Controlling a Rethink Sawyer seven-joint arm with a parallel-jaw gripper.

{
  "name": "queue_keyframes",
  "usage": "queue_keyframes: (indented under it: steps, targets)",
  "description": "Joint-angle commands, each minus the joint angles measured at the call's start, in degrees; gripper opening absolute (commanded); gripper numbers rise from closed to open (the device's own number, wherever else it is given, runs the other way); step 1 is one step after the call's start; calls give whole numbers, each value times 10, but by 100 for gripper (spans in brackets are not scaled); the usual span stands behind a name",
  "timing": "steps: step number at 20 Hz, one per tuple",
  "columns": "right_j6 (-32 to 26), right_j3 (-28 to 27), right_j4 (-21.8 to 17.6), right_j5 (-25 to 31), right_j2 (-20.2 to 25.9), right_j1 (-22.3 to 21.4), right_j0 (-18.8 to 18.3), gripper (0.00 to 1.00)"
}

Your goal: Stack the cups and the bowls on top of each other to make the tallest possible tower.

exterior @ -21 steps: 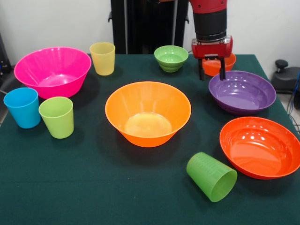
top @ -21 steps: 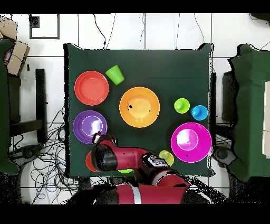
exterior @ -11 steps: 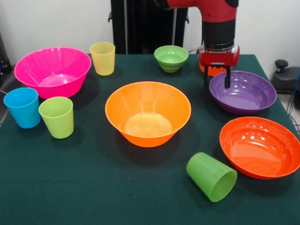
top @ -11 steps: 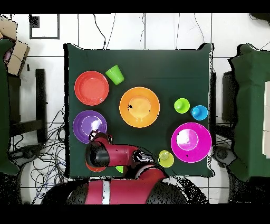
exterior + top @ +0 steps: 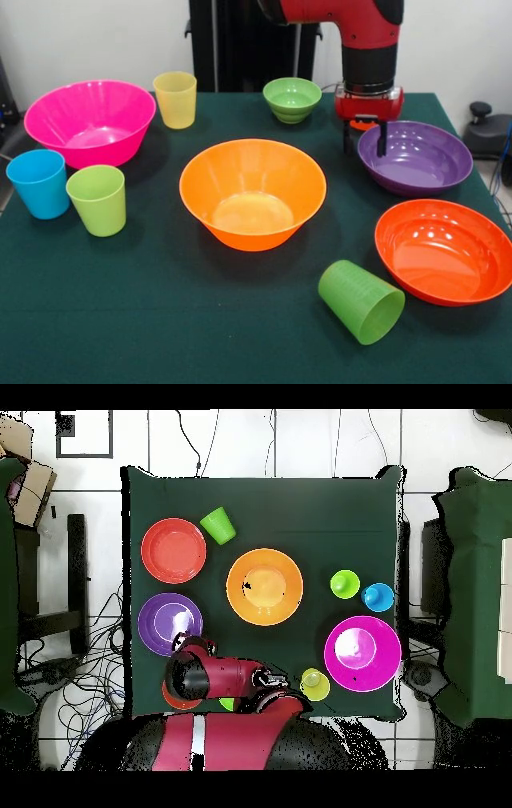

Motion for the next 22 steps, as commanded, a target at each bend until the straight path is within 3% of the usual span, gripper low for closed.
queue_keyframes:
  steps: [1, 6, 7, 22]
  targets:
    - [105, -42, 19, -25, 16, 9, -5, 100]
    - [107, -40, 20, -35, 7, 8, 1, 100]
    - [106, -39, 19, -34, 7, 7, 1, 0]
    - [111, -36, 16, -24, 26, 7, -15, 0]
